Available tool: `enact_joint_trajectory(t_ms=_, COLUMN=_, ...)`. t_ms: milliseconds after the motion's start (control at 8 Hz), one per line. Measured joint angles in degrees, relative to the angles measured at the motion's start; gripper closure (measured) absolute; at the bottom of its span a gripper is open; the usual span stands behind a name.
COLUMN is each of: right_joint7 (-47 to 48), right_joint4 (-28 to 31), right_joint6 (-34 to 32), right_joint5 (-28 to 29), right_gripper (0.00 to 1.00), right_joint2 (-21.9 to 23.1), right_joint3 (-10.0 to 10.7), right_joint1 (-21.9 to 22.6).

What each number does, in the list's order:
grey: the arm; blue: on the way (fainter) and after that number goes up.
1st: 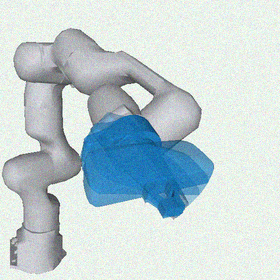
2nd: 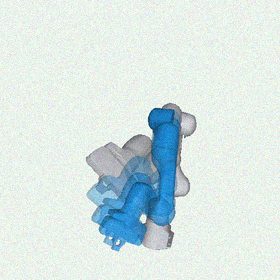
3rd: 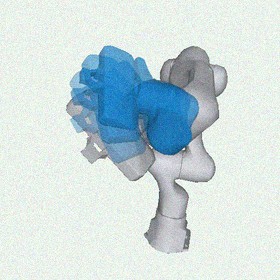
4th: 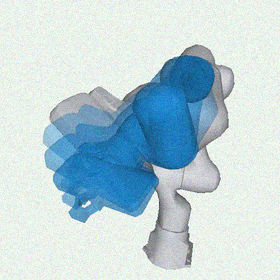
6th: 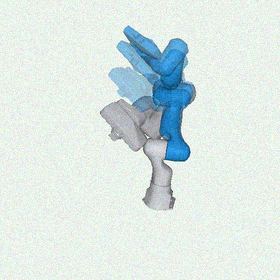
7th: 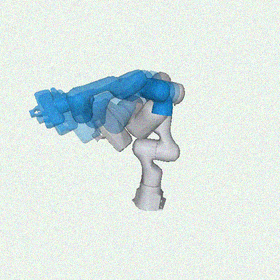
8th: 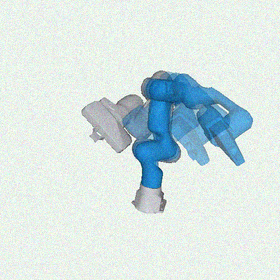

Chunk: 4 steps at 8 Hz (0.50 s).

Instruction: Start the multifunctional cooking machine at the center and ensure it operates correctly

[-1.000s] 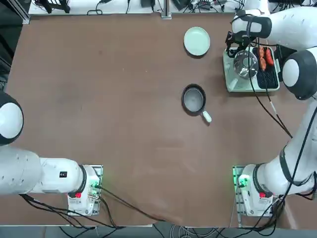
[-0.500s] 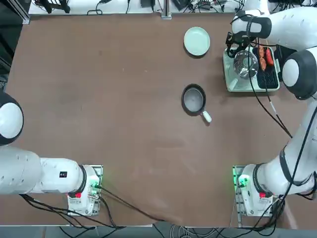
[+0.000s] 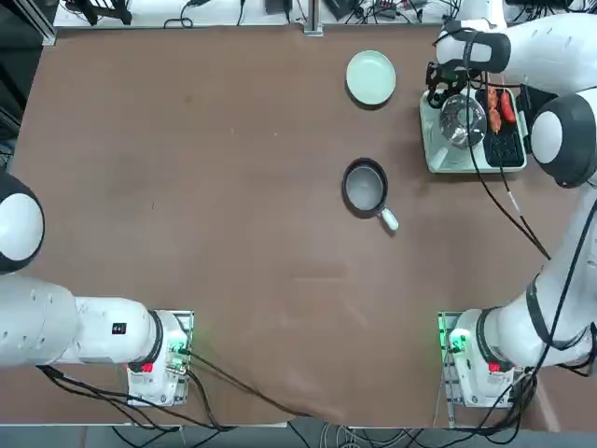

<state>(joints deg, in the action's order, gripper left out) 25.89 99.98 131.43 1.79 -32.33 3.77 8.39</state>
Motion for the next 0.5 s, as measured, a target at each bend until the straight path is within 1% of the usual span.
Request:
enact_joint_trajectory(t_ms=250, right_joint7=-1.1, right_joint4=0.0, right_joint6=0.0, right_joint5=-0.8, right_gripper=0.58, right_joint2=0.0, right_joint3=0.0, right_joint1=0.2)
enact_joint_trajectory(t_ms=500, right_joint7=-4.4, right_joint4=0.0, right_joint6=0.0, right_joint5=-1.6, right_gripper=0.58, right_joint2=0.0, right_joint3=0.0, right_joint1=0.4)
